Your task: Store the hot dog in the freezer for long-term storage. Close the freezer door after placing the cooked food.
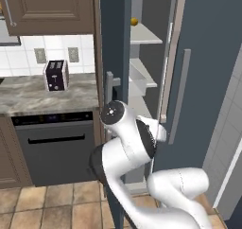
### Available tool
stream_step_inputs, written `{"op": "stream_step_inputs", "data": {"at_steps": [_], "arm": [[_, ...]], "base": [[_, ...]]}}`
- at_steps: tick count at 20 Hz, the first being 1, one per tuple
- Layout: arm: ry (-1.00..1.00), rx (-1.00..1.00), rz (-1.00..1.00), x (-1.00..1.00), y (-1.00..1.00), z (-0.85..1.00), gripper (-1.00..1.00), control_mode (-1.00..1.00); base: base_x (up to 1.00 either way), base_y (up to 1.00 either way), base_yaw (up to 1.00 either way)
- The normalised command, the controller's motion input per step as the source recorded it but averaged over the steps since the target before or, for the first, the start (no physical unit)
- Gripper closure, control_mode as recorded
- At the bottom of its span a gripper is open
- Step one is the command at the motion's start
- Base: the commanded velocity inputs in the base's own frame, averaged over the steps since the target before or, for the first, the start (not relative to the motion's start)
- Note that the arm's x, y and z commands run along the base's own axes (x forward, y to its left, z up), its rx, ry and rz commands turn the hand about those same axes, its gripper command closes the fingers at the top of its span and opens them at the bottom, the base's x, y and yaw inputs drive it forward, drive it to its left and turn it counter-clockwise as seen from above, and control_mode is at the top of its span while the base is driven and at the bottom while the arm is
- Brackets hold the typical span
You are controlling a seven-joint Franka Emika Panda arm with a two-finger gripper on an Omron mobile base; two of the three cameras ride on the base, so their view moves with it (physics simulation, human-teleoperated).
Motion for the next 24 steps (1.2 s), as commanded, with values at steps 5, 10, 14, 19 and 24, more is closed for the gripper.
{"op": "stream_step_inputs", "data": {"at_steps": [5,10,14,19,24], "arm": [[-0.34,-0.3,-0.11,0.65,0.77,0.01,-1.0,-1.0],[-0.17,-0.22,-0.14,0.73,0.5,0.0,-1.0,-1.0],[-0.16,-0.11,-0.02,0.74,0.21,0.02,-1.0,-1.0],[-0.03,-0.07,-0.05,0.43,0.1,-0.03,-1.0,-1.0],[-0.01,-0.02,-0.14,0.4,0.14,-0.14,-1.0,-1.0]], "base": [[0.0,0.0,0.0],[0.0,0.0,0.0],[0.0,0.0,0.0],[0.0,0.0,0.0],[0.0,0.0,0.0]]}}
